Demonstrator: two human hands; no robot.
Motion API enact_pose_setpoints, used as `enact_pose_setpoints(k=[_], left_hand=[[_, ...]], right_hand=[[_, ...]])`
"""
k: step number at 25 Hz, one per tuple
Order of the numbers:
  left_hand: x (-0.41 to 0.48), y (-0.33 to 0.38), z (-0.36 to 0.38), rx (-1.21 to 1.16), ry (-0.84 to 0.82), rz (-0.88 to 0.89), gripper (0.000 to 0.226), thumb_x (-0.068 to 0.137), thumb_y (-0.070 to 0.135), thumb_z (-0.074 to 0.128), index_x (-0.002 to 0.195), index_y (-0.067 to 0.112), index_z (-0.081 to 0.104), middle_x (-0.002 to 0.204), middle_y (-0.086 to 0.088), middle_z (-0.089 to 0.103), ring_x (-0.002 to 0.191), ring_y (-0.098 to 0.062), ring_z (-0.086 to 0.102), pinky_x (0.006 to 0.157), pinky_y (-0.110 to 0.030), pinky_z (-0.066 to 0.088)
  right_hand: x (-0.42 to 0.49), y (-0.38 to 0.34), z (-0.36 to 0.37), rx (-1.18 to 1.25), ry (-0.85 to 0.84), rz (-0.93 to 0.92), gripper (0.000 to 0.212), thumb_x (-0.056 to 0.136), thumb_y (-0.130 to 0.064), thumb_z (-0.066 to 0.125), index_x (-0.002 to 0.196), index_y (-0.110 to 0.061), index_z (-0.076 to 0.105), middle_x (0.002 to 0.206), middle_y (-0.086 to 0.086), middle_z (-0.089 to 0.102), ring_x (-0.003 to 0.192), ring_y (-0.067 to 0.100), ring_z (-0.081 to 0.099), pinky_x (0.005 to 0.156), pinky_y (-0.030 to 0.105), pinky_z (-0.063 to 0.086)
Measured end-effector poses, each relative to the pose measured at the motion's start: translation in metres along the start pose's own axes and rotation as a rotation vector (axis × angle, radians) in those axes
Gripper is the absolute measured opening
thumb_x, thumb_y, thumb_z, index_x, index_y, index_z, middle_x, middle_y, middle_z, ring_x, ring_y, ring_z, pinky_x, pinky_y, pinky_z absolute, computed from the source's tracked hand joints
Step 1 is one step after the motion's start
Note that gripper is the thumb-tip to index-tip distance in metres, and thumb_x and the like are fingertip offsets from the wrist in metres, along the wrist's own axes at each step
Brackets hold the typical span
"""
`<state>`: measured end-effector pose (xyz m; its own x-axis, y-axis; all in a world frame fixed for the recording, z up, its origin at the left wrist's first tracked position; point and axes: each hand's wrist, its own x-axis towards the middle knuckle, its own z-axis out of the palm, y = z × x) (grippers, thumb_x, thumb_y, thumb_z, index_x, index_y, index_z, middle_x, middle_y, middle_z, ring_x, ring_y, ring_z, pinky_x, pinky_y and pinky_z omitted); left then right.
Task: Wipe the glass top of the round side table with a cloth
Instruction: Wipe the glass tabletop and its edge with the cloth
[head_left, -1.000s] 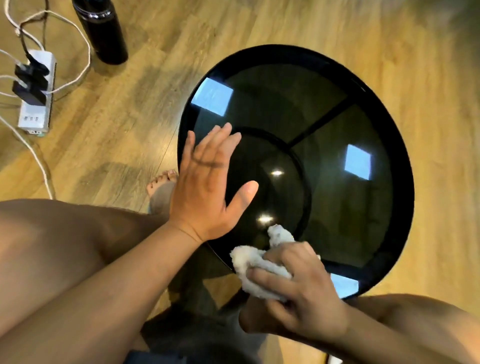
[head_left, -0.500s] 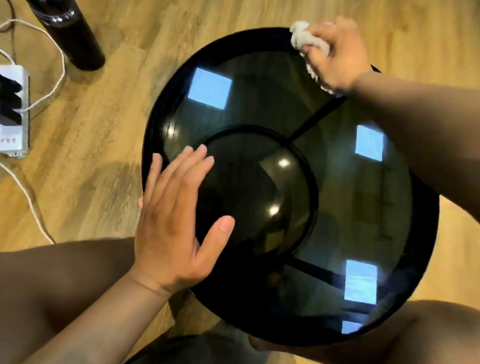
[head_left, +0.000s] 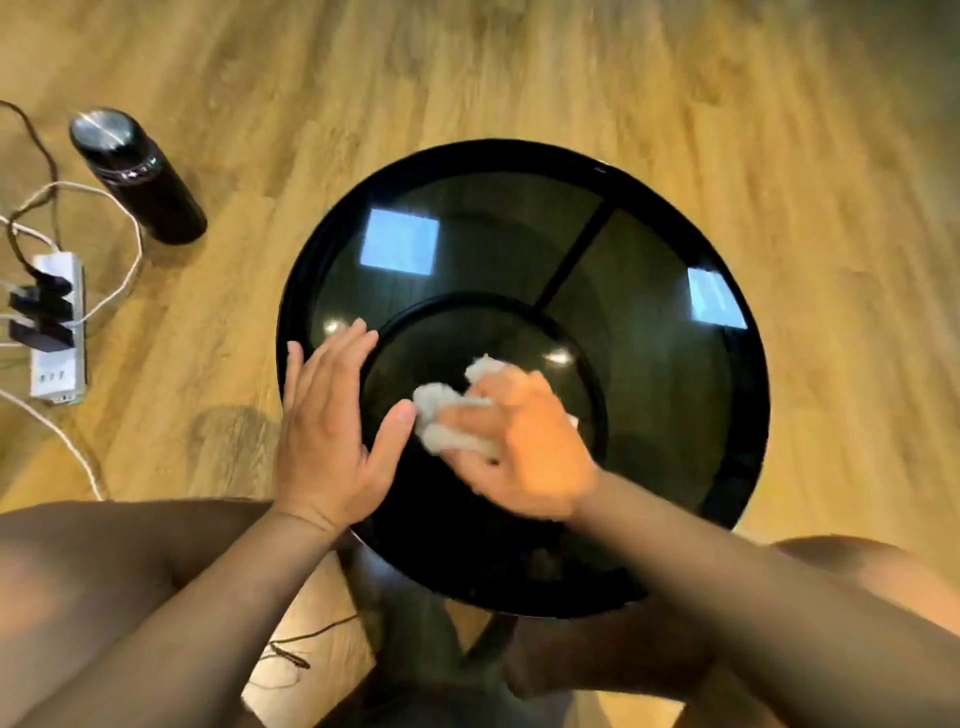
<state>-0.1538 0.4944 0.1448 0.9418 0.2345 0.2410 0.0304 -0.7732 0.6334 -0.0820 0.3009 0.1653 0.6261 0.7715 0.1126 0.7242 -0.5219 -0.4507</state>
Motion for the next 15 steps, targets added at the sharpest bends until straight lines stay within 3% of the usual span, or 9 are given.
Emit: enact_pose_setpoints(k=[2,3,5,7,9,11,13,15], left_hand=[[-0.001,-0.001,0.001,0.005,-0.018,-0.022,0.058,0.091,0.042,0.041,0.138,0.007,0.044,0.146,-0.013,0.048,0.141,-0.028,0.038,0.122,-0.055,0.010],[-0.001,-0.001,0.001,0.009,-0.027,-0.041,0.057,0.091,0.042,0.041,0.137,0.008,0.044,0.145,-0.013,0.048,0.142,-0.028,0.038,0.122,-0.054,0.008],[-0.002,0.008,-0.005,0.018,-0.053,-0.079,0.053,0.092,0.043,0.041,0.133,0.011,0.048,0.142,-0.010,0.052,0.141,-0.025,0.038,0.124,-0.046,0.006],[-0.004,0.036,-0.012,-0.110,-0.068,-0.171,0.037,0.095,0.038,0.047,0.124,0.017,0.055,0.130,-0.004,0.060,0.129,-0.019,0.050,0.119,-0.031,0.021],[-0.017,0.079,-0.019,-0.383,-0.176,-0.303,0.018,0.095,0.033,0.055,0.108,0.024,0.064,0.112,0.003,0.069,0.107,-0.013,0.063,0.104,-0.029,0.043],[-0.041,0.118,-0.020,-0.659,-0.429,-0.400,0.018,0.093,0.039,0.058,0.101,0.027,0.069,0.103,0.003,0.074,0.102,-0.012,0.067,0.101,-0.038,0.049],[-0.068,0.145,-0.021,-0.793,-0.602,-0.444,0.024,0.091,0.042,0.062,0.106,0.025,0.070,0.104,0.002,0.076,0.102,-0.016,0.070,0.100,-0.043,0.051],[-0.085,0.159,-0.023,-0.824,-0.547,-0.463,0.023,0.090,0.037,0.065,0.106,0.021,0.071,0.100,-0.002,0.077,0.096,-0.020,0.073,0.092,-0.045,0.056]], right_hand=[[-0.068,-0.054,0.013,0.079,-0.221,-0.043,0.032,0.088,-0.046,0.056,0.116,-0.034,0.064,0.108,-0.001,0.059,0.115,0.021,0.052,0.086,0.043,0.043],[-0.085,-0.067,0.017,0.149,-0.241,0.000,0.034,0.090,-0.047,0.054,0.120,-0.033,0.063,0.111,-0.003,0.058,0.117,0.017,0.050,0.090,0.042,0.042],[-0.102,-0.084,0.013,0.417,-0.120,0.180,0.035,0.091,-0.044,0.057,0.121,-0.026,0.065,0.111,-0.006,0.062,0.110,0.007,0.054,0.091,0.031,0.045],[-0.107,-0.089,-0.008,0.930,0.076,0.444,0.039,0.086,-0.045,0.065,0.116,-0.021,0.068,0.104,-0.006,0.067,0.097,0.005,0.063,0.082,0.024,0.050],[-0.112,-0.080,-0.030,1.528,0.233,0.689,0.045,0.083,-0.047,0.070,0.117,-0.017,0.068,0.113,0.009,0.069,0.102,0.019,0.067,0.087,0.033,0.052],[-0.120,-0.075,-0.053,1.910,0.348,0.889,0.053,0.091,-0.049,0.058,0.126,-0.009,0.065,0.126,0.022,0.065,0.113,0.034,0.064,0.100,0.047,0.047],[-0.128,-0.077,-0.071,2.024,0.462,1.003,0.067,0.090,-0.058,0.049,0.118,0.000,0.068,0.107,0.025,0.072,0.095,0.036,0.072,0.086,0.046,0.056],[-0.138,-0.080,-0.079,2.008,0.563,0.934,0.061,0.082,-0.061,0.054,0.091,-0.004,0.076,0.074,0.014,0.076,0.066,0.027,0.074,0.056,0.036,0.060]])
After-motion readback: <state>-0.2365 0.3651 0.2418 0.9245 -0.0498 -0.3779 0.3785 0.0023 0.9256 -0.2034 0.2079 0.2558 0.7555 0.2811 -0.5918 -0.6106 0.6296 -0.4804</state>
